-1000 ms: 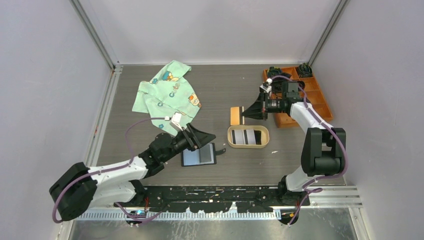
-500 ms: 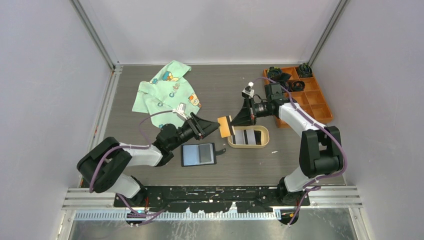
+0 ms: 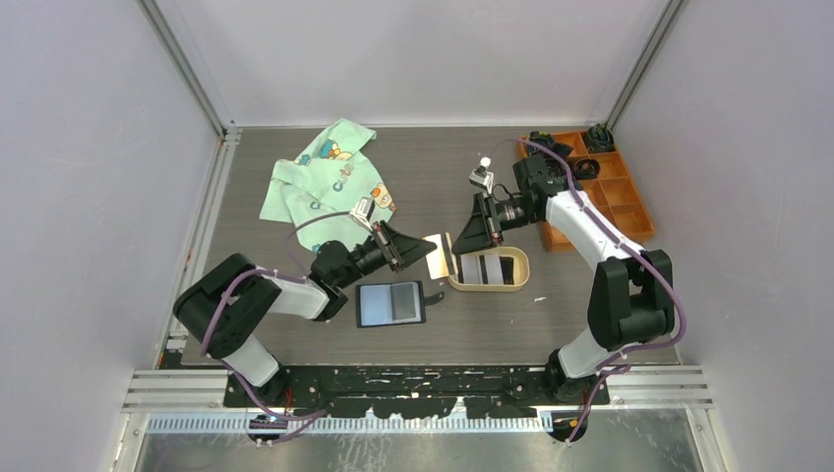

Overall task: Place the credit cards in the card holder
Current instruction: Pick up the credit card from the storage box.

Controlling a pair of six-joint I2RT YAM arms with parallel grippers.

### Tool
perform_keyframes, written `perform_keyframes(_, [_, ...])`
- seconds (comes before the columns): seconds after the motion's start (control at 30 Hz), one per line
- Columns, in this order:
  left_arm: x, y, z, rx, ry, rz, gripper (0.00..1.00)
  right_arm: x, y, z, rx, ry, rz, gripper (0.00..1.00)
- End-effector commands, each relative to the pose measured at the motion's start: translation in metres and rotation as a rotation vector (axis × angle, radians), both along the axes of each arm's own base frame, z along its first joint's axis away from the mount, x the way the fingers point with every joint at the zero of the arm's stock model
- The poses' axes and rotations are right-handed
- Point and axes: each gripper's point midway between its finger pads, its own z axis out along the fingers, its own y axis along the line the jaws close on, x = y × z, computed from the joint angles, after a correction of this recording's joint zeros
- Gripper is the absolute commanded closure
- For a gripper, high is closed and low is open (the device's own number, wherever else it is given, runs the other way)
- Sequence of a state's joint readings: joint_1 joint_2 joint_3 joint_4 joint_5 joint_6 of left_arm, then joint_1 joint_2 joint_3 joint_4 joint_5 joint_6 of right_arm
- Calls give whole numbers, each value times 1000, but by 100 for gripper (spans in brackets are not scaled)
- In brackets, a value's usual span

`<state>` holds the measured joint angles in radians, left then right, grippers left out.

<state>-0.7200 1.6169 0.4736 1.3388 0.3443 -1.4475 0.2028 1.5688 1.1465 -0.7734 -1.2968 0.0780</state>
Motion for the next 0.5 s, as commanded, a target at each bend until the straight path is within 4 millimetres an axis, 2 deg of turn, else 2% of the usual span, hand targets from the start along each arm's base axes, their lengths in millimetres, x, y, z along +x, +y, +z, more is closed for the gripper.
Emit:
perform_keyframes(0.0, [-15, 15, 18, 3, -157, -21, 100, -9, -16, -2, -126, -245, 95, 60])
perform_keyframes(0.17, [-37, 42, -32, 202, -138, -69, 100, -6, -31, -13, -250, -467, 114, 57])
perform_keyframes(0.27, [-53, 58, -66, 371, -88, -101, 100, -3, -30, -22, -306, -743, 139, 57])
perform_keyframes(0.33, [-59, 74, -81, 518, -80, -79, 100, -12, -22, -31, -315, -947, 218, 58])
perform_keyframes(0.4, [-60, 93, -87, 630, -96, -17, 100, -24, -10, -40, -288, -1150, 337, 57])
perform_keyframes(0.47, [-58, 110, -86, 684, -117, 56, 100, -33, 4, -50, -283, -1213, 443, 56])
